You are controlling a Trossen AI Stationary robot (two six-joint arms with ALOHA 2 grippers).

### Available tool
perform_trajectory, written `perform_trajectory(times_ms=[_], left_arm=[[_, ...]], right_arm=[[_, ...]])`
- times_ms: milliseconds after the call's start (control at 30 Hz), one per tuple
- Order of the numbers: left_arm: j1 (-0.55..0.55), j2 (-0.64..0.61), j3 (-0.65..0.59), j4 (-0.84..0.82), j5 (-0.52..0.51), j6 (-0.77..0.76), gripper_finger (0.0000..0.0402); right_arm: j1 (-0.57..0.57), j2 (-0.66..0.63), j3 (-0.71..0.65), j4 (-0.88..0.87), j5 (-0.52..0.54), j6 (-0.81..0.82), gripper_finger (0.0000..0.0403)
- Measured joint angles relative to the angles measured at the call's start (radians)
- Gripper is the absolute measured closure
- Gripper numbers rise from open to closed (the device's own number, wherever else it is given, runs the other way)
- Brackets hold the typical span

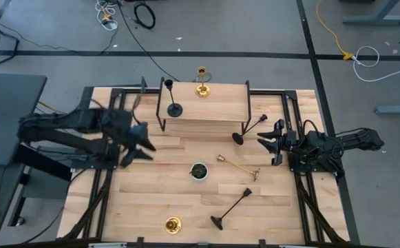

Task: Pick & Place candle stick holders
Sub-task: Put the bottom gold candle holder on the shelf aligned with the other gold candle holder

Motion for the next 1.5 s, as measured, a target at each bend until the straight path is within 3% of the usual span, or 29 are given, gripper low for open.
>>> perform_trajectory(times_ms=[167,500,767,933,1200,1500], left_arm=[[-0.183,-0.001,-0.142,0.182,-0.072,-0.086,0.0225],[-0.507,0.004,-0.371,0.561,-0.315,-0.19,0.0225],[-0.704,0.115,-0.503,0.863,-0.509,-0.209,0.0225],[-0.768,0.259,-0.52,1.044,-0.587,-0.211,0.0225],[-0.815,0.498,-0.519,1.321,-0.593,-0.235,0.0225],[-0.827,0.721,-0.459,1.497,-0.628,-0.247,0.0225]], right_arm=[[0.0,0.0,0.0,0.001,0.0,0.0,0.03],[0.0,0.0,0.0,0.02,0.0,0.0,0.03],[0.0,0.0,0.0,0.029,0.0,0.026,0.03],[0.0,0.0,0.0,0.039,0.0,0.026,0.03],[0.0,0.0,0.0,0.044,0.0,0.026,0.03],[0.0,0.0,0.0,0.047,-0.011,0.026,0.03]])
